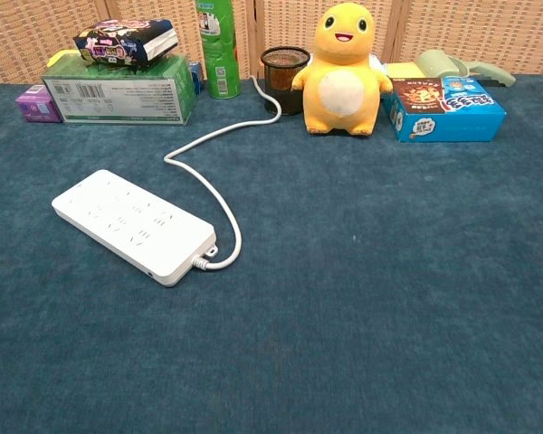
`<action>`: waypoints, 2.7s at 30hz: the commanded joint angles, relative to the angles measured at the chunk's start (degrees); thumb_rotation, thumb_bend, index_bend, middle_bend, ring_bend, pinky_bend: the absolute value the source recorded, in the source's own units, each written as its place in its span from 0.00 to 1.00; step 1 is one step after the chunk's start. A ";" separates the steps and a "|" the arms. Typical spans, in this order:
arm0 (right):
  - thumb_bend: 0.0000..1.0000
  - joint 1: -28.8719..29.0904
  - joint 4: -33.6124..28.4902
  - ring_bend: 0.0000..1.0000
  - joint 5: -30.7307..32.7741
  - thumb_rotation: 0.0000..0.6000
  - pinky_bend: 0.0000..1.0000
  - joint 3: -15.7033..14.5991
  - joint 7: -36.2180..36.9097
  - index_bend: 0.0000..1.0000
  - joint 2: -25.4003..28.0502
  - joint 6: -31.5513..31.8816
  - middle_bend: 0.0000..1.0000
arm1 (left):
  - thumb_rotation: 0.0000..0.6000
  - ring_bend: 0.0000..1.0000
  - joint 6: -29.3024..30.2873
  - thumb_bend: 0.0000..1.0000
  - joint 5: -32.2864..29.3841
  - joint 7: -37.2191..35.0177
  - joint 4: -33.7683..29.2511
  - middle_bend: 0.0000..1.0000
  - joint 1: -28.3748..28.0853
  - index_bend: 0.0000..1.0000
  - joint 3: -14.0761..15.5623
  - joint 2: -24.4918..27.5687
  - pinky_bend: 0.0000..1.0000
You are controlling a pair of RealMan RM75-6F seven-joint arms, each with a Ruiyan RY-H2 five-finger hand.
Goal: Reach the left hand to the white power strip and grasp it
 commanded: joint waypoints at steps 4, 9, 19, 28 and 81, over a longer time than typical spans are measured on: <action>0.00 0.18 -0.03 0.01 -0.32 1.00 0.00 -0.37 -0.84 0.02 -0.38 -0.57 0.02 | 1.00 0.00 -1.24 0.00 1.38 -2.23 0.23 0.00 -0.73 0.00 0.44 0.18 0.03; 0.00 0.15 -0.22 0.01 -0.71 1.00 0.00 -0.59 -1.69 0.02 -0.61 -0.49 0.02 | 1.00 0.00 -1.44 0.02 3.54 -4.88 0.72 0.00 -1.61 0.00 0.44 -0.12 0.05; 0.00 0.42 0.11 0.01 0.37 1.00 0.00 -0.47 -0.85 0.02 -0.73 -1.59 0.02 | 1.00 1.00 -9.45 0.37 2.03 -5.38 -1.04 1.00 -7.54 0.00 -1.68 -9.03 1.00; 0.00 0.60 -0.10 0.01 0.58 1.00 0.00 -0.47 -1.11 0.02 -0.85 -2.01 0.02 | 1.00 1.00 -22.96 0.50 -7.98 5.84 -7.03 1.00 -13.74 0.00 -2.38 -14.68 1.00; 0.00 1.08 0.85 0.01 2.07 1.00 0.00 0.14 4.10 0.02 0.57 -3.42 0.02 | 1.00 1.00 -19.10 0.50 -42.60 36.48 -6.00 1.00 -29.82 0.25 -9.93 -38.90 1.00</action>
